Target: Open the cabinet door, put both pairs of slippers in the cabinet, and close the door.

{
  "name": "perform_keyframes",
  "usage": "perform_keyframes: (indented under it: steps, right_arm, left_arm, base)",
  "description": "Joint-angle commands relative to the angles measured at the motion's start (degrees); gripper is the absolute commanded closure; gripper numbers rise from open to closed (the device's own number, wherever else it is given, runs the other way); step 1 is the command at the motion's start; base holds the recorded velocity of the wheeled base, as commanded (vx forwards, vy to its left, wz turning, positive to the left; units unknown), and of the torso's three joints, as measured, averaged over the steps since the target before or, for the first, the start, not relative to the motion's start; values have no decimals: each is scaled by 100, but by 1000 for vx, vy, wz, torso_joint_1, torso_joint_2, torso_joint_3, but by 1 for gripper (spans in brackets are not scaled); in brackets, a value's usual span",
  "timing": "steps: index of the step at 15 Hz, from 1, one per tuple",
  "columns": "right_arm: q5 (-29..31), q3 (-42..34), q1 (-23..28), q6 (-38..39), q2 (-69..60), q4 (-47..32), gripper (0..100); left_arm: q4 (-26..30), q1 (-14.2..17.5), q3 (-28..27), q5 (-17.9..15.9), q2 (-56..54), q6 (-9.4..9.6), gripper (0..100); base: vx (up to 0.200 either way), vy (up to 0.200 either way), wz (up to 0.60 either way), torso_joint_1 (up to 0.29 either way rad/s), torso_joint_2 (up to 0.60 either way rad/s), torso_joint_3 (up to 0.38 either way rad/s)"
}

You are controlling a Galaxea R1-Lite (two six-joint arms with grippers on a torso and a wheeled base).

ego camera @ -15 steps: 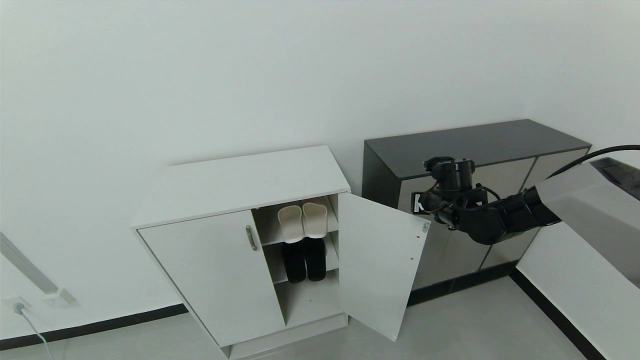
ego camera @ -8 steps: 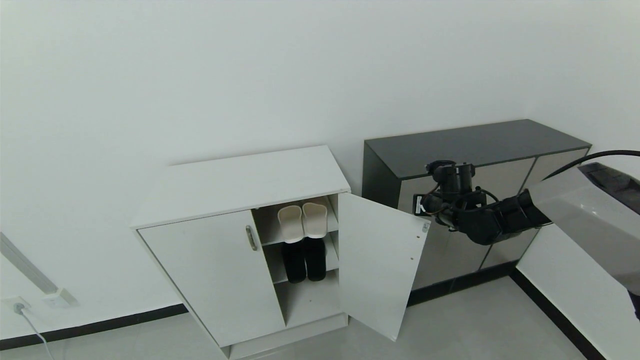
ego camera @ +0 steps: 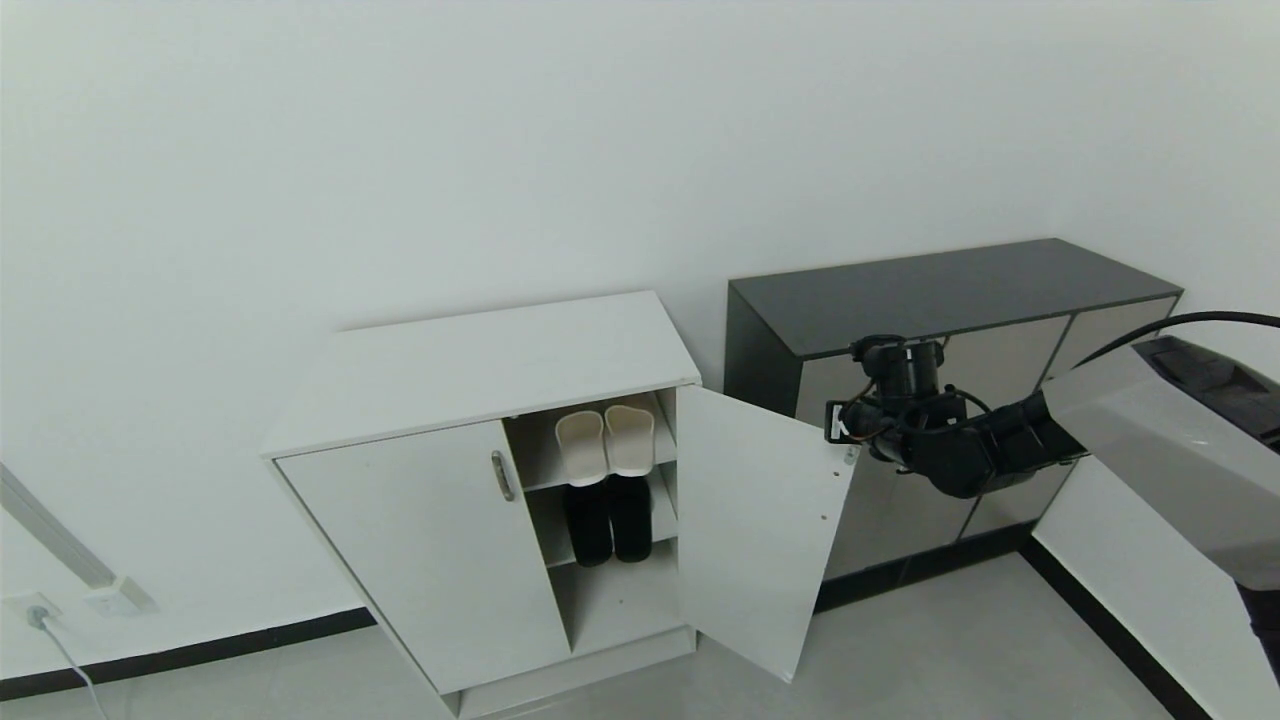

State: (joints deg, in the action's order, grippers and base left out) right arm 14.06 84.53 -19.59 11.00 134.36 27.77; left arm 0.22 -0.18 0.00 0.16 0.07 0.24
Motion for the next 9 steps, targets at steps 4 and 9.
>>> perform_keyframes:
  steps: [4, 9]
  right_arm:
    - [1, -33, -27, -1, 37, -8, 100]
    - [9, -59, -80, -10, 46, -132, 100]
  left_arm:
    - [-4, 1, 0, 11, 1, 2, 100]
    - [-4, 1, 0, 11, 1, 2, 100]
  base:
    - [0, 0, 0, 0, 0, 0]
    - [0, 0, 0, 0, 0, 0]
